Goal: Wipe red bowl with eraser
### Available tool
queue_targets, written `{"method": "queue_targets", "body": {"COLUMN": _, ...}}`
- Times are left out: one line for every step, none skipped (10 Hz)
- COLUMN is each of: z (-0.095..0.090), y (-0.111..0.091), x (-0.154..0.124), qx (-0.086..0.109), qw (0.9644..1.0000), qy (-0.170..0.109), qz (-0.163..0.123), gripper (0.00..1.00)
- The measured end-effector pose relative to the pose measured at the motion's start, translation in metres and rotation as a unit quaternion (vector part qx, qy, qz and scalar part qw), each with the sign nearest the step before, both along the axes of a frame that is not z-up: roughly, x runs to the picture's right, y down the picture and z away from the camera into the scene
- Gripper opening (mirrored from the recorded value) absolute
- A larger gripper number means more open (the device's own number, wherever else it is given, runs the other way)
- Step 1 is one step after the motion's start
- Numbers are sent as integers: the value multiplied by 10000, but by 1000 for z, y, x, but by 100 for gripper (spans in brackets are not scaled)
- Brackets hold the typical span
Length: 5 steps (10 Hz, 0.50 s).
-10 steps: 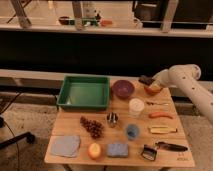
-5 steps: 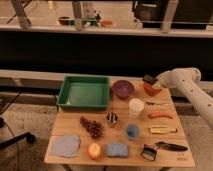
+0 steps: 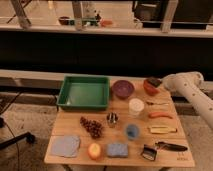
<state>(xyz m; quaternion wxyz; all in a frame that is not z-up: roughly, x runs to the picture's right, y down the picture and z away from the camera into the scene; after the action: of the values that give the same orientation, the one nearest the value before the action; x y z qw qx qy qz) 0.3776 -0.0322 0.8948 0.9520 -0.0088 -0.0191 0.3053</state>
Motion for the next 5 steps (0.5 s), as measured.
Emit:
{"method": "queue_targets", "body": {"z": 4, "y": 2, "x": 3, "qx": -18, "qw": 10000, "qy": 40, "qz": 42, "gripper": 9}}
{"method": "queue_targets", "body": {"z": 6, "y": 5, "x": 9, "qx": -34, "qw": 9999, "qy": 94, "qz": 86, "gripper": 9}}
{"method": "queue_targets", "body": {"z": 7, "y": 6, "x": 13, "qx": -41, "qw": 9998, "qy": 127, "qz": 121, "gripper": 9}}
{"method": "queue_targets", "body": {"z": 11, "y": 9, "x": 19, "qx": -64, "qw": 9997, "qy": 177, "qz": 182, "gripper": 9}}
{"method": "queue_targets", "body": {"z": 13, "y": 8, "x": 20, "qx": -62, "qw": 9996, "qy": 192, "qz": 215, "gripper": 9}}
